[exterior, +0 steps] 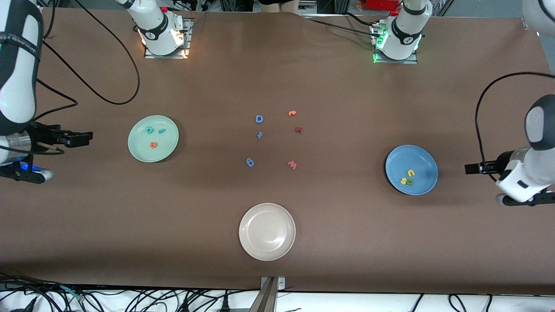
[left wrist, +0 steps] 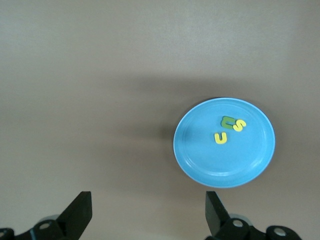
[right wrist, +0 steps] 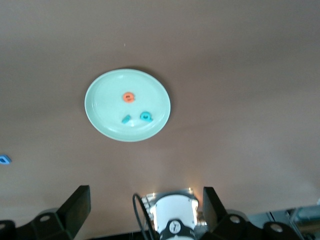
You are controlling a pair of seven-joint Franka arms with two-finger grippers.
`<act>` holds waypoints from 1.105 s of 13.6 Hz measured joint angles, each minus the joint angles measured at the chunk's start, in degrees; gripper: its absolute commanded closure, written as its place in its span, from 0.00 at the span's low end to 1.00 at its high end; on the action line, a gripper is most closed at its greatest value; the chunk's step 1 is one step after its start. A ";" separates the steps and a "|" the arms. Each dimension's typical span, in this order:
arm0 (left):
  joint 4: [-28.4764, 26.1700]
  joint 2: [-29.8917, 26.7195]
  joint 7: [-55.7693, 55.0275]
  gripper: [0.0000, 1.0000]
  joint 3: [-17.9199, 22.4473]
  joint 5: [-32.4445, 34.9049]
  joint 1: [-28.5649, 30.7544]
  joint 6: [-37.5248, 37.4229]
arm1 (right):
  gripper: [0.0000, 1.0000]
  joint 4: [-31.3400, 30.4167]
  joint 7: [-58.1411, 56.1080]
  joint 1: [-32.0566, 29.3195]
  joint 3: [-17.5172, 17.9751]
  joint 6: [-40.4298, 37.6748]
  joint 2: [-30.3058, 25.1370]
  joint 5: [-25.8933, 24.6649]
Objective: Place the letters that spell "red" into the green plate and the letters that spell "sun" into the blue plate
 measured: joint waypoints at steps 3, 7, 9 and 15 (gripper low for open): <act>-4.66 -8.62 0.76 0.00 9.55 -8.61 -8.64 -0.11 | 0.01 -10.72 -3.90 -1.34 0.33 9.63 -7.34 -0.21; -7.37 -16.34 4.94 0.00 11.94 -11.91 -9.98 -1.24 | 0.01 -21.39 -4.63 0.23 1.07 19.46 -14.91 -3.32; -8.58 -17.78 5.57 0.00 11.89 -11.91 -10.17 -1.09 | 0.01 -25.76 -4.63 1.58 1.26 24.59 -18.38 -4.37; -10.11 -17.93 5.74 0.00 10.35 -11.92 -10.22 0.64 | 0.01 -27.84 -4.56 2.00 1.65 31.18 -21.17 -4.46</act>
